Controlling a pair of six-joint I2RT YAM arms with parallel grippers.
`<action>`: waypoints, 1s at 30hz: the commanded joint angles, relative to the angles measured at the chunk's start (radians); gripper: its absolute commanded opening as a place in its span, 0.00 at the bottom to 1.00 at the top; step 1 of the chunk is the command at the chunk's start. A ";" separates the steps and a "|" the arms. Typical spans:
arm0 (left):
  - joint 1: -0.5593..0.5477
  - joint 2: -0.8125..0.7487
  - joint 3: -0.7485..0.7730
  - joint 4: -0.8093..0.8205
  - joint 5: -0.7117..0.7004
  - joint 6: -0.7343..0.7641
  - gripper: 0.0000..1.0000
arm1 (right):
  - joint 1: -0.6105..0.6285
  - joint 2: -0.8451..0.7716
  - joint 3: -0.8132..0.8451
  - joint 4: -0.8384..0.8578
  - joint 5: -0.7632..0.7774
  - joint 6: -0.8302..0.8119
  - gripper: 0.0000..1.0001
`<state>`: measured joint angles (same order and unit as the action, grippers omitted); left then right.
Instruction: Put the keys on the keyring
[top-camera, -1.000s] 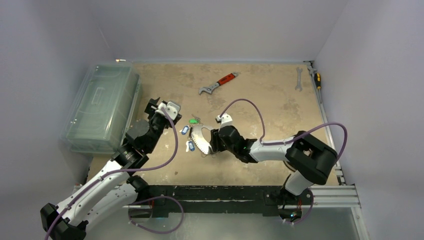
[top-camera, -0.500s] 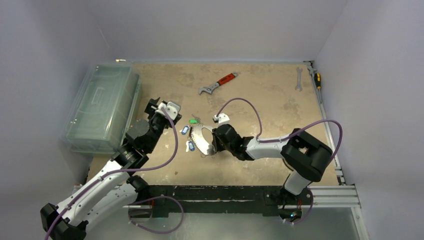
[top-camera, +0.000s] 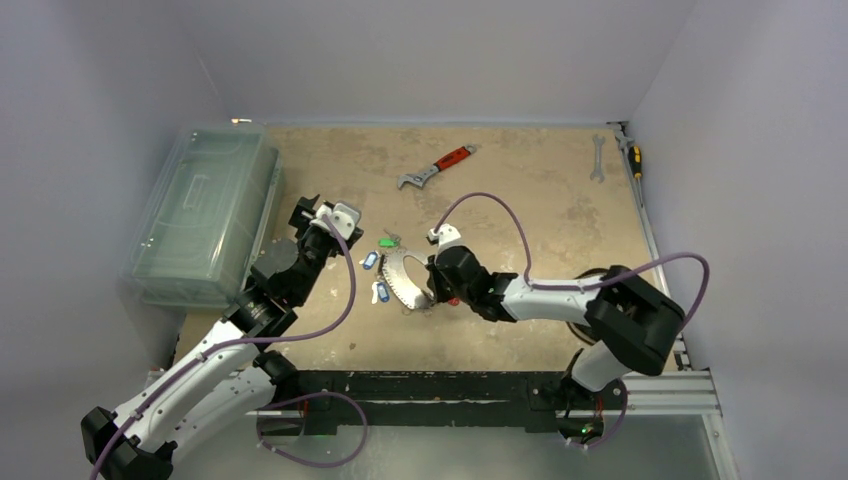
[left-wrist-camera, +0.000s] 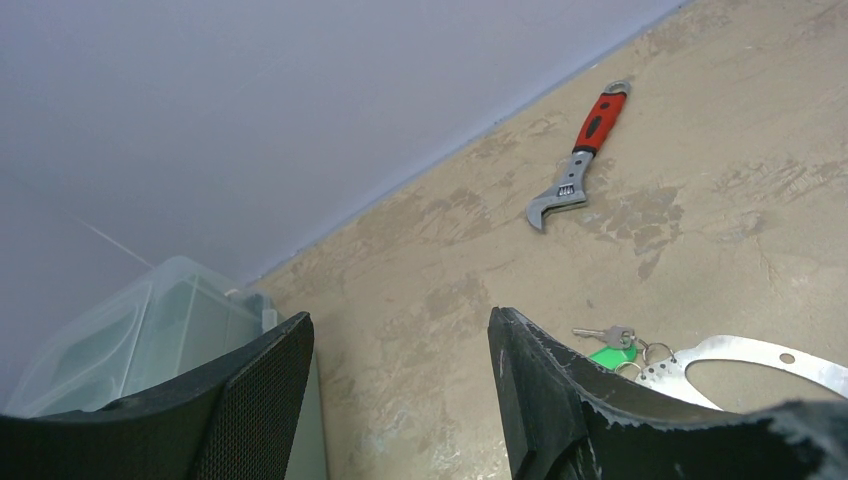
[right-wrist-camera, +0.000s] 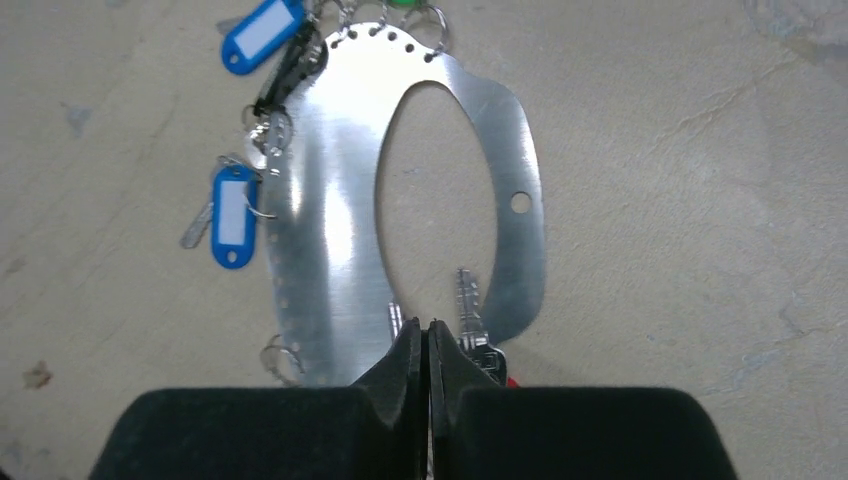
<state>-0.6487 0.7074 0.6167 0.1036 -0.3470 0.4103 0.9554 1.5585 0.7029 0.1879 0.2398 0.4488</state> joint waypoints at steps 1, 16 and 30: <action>0.006 -0.003 0.020 0.021 0.008 -0.018 0.64 | 0.000 -0.114 -0.069 0.060 -0.077 -0.056 0.00; 0.011 0.004 0.018 0.019 -0.007 -0.009 0.64 | 0.000 -0.169 -0.239 0.124 -0.185 -0.034 0.18; 0.019 0.013 0.013 0.029 -0.034 -0.004 0.64 | 0.002 -0.564 -0.278 -0.134 -0.066 0.167 0.44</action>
<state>-0.6407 0.7208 0.6167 0.1036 -0.3561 0.4110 0.9554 1.1557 0.4160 0.1631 0.0788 0.5419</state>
